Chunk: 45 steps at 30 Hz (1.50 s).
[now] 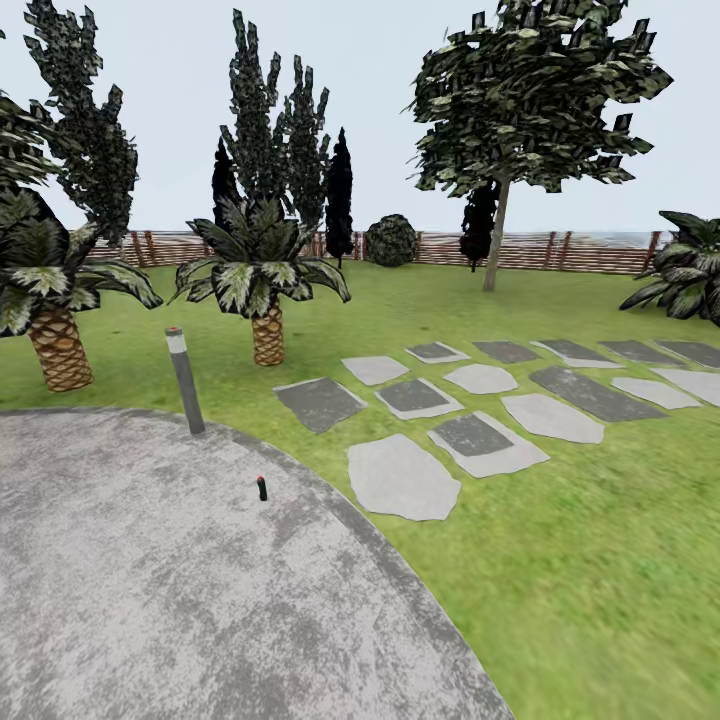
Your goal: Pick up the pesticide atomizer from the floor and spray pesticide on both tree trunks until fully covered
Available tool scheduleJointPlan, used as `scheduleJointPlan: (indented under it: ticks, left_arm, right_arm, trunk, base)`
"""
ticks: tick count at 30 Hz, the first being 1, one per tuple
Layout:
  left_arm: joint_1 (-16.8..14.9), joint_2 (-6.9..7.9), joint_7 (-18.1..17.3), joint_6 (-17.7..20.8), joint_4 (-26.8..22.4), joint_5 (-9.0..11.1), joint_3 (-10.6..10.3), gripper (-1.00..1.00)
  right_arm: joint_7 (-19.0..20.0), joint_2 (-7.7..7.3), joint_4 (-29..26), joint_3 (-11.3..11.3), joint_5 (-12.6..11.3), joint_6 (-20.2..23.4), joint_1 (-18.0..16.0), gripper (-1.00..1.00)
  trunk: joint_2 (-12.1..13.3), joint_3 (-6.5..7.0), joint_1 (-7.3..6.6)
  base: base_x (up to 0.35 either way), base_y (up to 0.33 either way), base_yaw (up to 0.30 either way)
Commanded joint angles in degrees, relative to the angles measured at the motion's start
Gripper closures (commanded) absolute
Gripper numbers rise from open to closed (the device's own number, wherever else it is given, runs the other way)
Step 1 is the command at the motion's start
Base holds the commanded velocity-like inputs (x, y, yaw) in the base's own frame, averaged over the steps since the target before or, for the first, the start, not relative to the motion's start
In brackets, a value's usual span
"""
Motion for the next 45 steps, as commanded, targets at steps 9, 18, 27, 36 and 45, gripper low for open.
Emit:
scheduleJointPlan:
  ticks: [9, 18, 27, 36, 45]
  left_arm:
    - [-0.1, -0.04, -0.2, -0.1, -0.4, 0.1, 0.1, -1.00]
    - [-0.1, -0.09, -0.2, -0.1, -0.6, 0.2, 0.5, -1.00]
    - [-0.3, -0.02, -0.2, -1.0, -1.5, 0.3, 0.2, -1.00]
    - [-5.8, 3.12, 0.1, -13.0, -9.0, 1.6, 1.5, -1.00]
    - [-17.1, 5.00, -0.8, -13.5, -9.9, 1.6, 1.5, -1.00]
  right_arm:
    - [-0.4, 1.49, -1.7, -0.1, 0.3, 0.1, -0.4, -1.00]
    - [-0.4, 1.63, -3.5, 0.0, 0.3, 0.1, -1.9, -1.00]
    - [-0.5, 1.44, -3.8, -0.3, 0.3, -0.9, -1.9, -1.00]
    - [-0.5, -1.75, -18.8, -0.4, 0.3, -14.4, -1.9, -1.00]
    - [-0.5, -1.95, -32.8, -0.5, 0.1, -14.6, -5.4, -1.00]
  trunk:
    - [0.0, -0.03, 0.00]
    - [0.0, -0.03, 0.00]
    - [0.0, -0.03, 0.00]
    - [0.0, -0.03, 0.00]
    - [0.0, -0.03, 0.00]
  base:
    - [0.000, 0.000, 0.000]
    - [0.000, 0.000, 0.000]
    - [0.000, 0.000, 0.000]
    - [0.000, 0.000, 0.000]
    - [0.000, 0.000, 0.000]
